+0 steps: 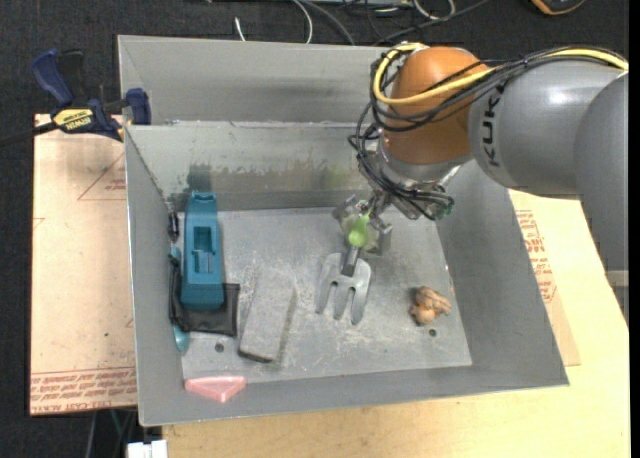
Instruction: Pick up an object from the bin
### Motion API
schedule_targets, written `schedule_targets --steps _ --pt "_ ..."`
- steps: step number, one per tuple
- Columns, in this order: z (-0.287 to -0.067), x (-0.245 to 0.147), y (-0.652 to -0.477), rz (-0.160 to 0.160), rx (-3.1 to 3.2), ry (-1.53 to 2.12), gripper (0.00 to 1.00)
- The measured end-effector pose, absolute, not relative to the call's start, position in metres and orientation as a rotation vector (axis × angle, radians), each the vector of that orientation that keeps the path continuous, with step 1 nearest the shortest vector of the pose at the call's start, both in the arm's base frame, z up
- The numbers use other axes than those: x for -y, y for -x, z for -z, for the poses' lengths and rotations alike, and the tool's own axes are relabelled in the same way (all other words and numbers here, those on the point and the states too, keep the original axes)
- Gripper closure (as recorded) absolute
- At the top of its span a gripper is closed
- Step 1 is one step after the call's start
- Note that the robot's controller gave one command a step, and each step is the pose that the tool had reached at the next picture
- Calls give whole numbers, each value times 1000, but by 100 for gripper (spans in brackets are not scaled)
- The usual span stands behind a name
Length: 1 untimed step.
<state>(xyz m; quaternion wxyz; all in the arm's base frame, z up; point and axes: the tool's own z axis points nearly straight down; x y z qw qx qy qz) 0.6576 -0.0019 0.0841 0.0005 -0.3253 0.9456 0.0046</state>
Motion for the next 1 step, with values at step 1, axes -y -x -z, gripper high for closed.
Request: schedule_targets --steps 1 --pt "-110 1 -656 -18 -2973 1023 100"
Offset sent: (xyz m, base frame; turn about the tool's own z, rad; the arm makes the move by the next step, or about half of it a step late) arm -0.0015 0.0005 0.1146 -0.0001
